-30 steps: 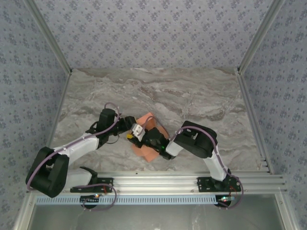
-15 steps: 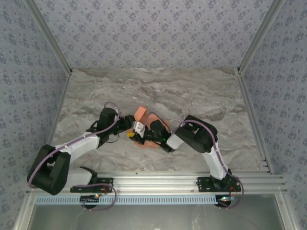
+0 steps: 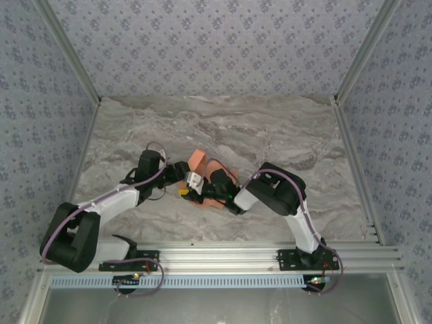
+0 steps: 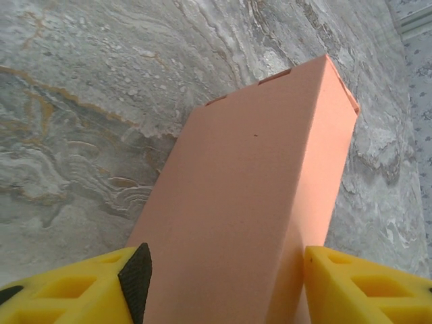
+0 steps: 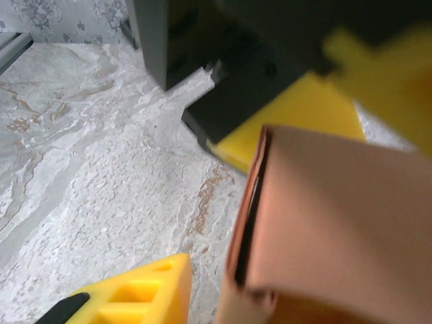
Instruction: Fold the paper box
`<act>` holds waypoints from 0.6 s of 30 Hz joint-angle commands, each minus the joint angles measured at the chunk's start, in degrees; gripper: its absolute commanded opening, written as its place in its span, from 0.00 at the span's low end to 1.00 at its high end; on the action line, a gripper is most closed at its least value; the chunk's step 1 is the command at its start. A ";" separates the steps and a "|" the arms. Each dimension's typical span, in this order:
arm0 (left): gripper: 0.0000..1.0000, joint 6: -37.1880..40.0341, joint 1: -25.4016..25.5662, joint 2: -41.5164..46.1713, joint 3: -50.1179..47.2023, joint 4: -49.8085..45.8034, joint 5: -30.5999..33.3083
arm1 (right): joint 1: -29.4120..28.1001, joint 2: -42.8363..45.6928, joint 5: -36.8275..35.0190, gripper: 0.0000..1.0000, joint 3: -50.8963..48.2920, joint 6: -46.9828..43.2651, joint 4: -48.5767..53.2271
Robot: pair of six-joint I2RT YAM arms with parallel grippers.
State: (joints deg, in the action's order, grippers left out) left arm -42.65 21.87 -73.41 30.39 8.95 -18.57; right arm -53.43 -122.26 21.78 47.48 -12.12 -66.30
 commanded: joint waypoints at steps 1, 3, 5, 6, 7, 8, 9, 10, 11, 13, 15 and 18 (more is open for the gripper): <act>0.75 2.73 -2.37 2.76 0.92 -10.87 -0.78 | -0.54 -0.84 -1.28 0.33 -1.50 0.01 5.27; 0.83 3.24 -3.70 5.35 2.20 -12.79 -1.35 | -0.35 -0.37 -1.24 0.34 -1.81 0.57 5.25; 0.88 4.80 -4.36 8.10 4.04 -15.32 -1.13 | -0.21 0.07 -1.21 0.36 -2.16 1.33 4.86; 0.89 5.74 -4.66 9.10 4.84 -16.45 -0.96 | -0.19 0.33 -1.17 0.36 -2.32 1.55 4.61; 0.90 6.93 -4.81 10.08 5.71 -17.90 -0.56 | -0.19 0.64 -1.17 0.37 -2.48 1.81 4.43; 0.92 8.21 -5.06 10.78 6.47 -19.38 -0.15 | -0.19 1.06 -1.21 0.38 -2.51 2.00 4.53; 0.94 9.32 -5.25 11.22 7.16 -20.80 0.16 | -0.27 1.50 -1.13 0.39 -2.76 2.09 4.54; 0.95 11.00 -5.43 11.42 7.75 -22.26 0.28 | -0.20 2.17 -1.04 0.41 -3.09 2.23 4.64; 0.96 12.78 -5.41 11.60 8.09 -23.47 0.28 | -0.21 2.92 -0.88 0.42 -3.46 2.28 4.80; 0.97 14.87 -5.35 11.75 7.91 -24.90 0.13 | -0.27 4.55 -0.53 0.44 -4.38 1.95 5.13; 0.98 15.90 -4.98 12.13 6.95 -24.81 -0.22 | -0.12 6.13 0.12 0.45 -5.28 1.28 6.24; 0.99 17.18 -2.98 13.17 5.05 -23.18 0.03 | 0.38 8.35 1.17 0.45 -6.45 0.69 7.67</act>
State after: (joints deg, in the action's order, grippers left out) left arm -29.21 17.45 -61.87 36.64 -12.29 -18.57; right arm -53.39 -116.71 21.74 42.13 -10.85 -60.58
